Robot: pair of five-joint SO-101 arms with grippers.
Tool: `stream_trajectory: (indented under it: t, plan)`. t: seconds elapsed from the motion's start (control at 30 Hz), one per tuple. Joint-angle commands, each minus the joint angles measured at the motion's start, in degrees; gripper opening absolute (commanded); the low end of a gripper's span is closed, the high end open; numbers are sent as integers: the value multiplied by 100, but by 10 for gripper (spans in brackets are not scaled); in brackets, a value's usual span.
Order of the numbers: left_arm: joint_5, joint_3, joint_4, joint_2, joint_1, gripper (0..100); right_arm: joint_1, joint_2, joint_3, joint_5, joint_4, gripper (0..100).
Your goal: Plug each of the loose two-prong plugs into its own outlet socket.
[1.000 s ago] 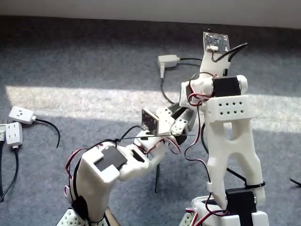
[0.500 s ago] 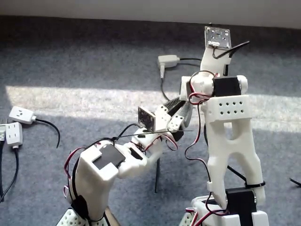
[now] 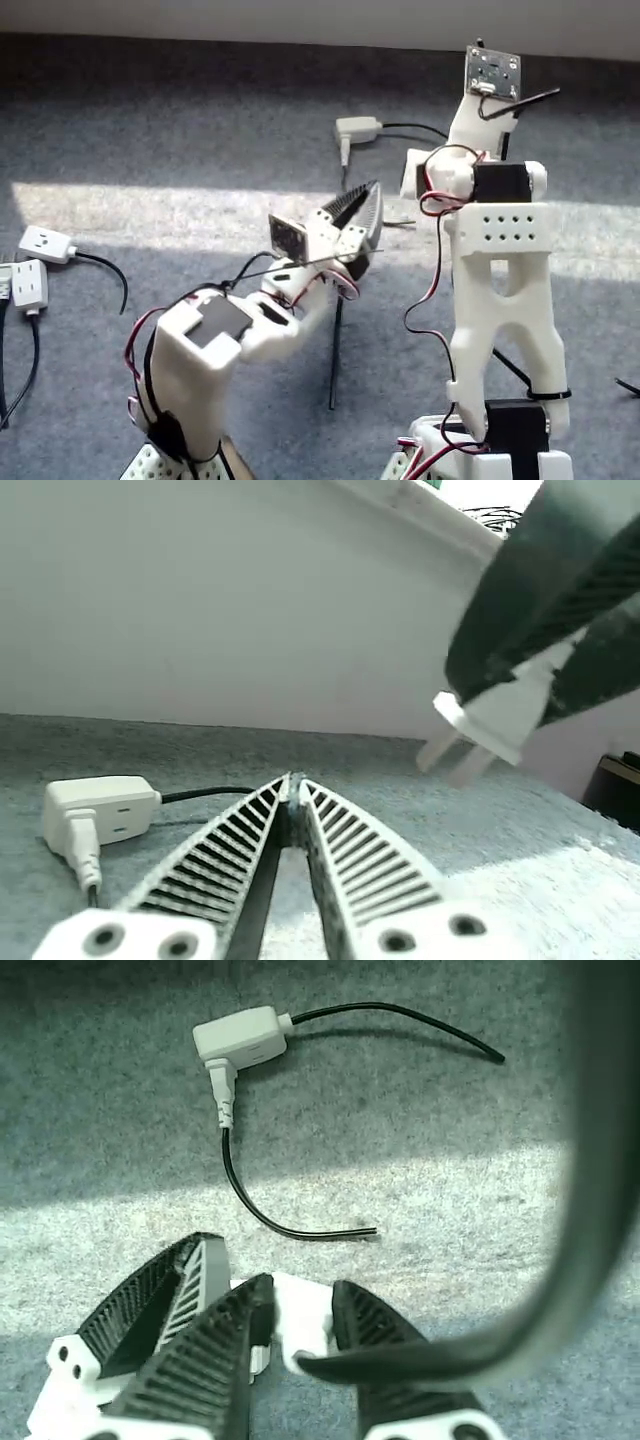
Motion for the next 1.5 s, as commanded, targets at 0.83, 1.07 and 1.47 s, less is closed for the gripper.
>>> stream_trajectory:
  t: [0.83,1.07,1.47]
  plan:
    - [18,936,-220,-119,-2721,7,-1297,1622,-224,316,101,6]
    - [44,936,-220,-119,-2712,7,-1736,1675,-207,457,92,6]
    - [26,954,-220,-110,-2624,7,-1807,2176,-215,1336,-136,6]
